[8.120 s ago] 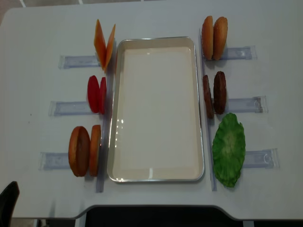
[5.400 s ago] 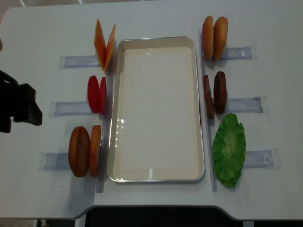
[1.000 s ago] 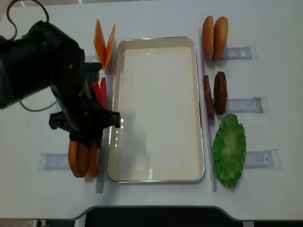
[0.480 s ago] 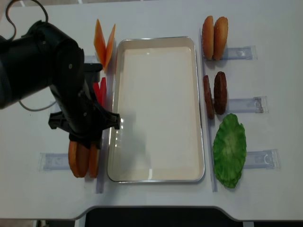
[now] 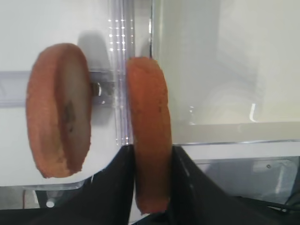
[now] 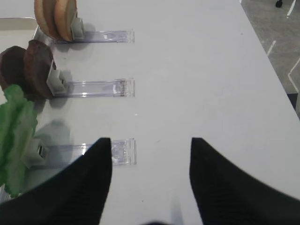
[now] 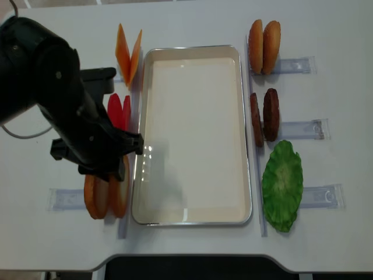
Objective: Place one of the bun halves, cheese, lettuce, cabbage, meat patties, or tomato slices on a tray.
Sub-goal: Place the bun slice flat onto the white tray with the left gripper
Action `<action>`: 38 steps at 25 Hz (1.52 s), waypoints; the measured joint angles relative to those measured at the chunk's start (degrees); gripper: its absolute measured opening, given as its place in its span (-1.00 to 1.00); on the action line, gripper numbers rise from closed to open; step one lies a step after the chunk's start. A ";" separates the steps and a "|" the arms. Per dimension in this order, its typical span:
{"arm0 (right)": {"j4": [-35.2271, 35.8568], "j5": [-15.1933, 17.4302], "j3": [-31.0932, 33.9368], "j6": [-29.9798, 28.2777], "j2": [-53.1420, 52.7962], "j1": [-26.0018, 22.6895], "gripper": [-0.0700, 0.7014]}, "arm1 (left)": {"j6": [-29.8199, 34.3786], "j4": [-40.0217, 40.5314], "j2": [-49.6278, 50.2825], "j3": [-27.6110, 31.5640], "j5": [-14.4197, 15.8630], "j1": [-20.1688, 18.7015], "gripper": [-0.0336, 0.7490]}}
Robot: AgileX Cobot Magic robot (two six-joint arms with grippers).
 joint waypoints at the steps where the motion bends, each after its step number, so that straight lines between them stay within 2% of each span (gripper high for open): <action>1: 0.00 0.00 0.00 0.00 0.00 0.00 0.12 | 0.12 -0.72 -0.19 0.00 0.00 0.00 -0.42; 6: 0.00 -0.04 0.00 0.00 0.00 0.00 0.12 | 1.58 -3.65 -2.16 0.00 -1.36 0.00 -0.42; 11: 0.00 -0.04 0.00 0.00 0.00 0.00 0.12 | 4.64 -7.53 -3.46 0.00 -5.27 0.00 -0.43; 18: 0.00 -0.04 0.00 0.00 0.00 0.00 0.12 | 15.48 -18.10 -3.57 0.00 -14.77 0.23 -0.43; 22: 0.00 -0.04 0.00 0.00 0.00 0.00 0.12 | 22.14 -23.55 -3.57 0.77 -17.01 2.34 -0.43; 23: 0.00 -0.04 0.00 0.00 0.00 0.00 0.12 | 26.37 -27.01 -3.57 2.50 -17.81 3.64 -0.43; 25: 0.00 -0.04 0.00 0.00 0.00 0.00 0.12 | 28.58 -28.87 -3.57 3.46 -18.08 4.37 -0.43; 33: 0.00 -0.04 0.00 0.00 0.00 0.00 0.12 | 47.97 -44.76 -0.51 8.11 -20.01 9.15 -0.43; 38: 0.00 -0.04 0.00 0.00 0.00 0.00 0.12 | 57.17 -52.42 4.35 8.57 -19.96 10.87 -0.43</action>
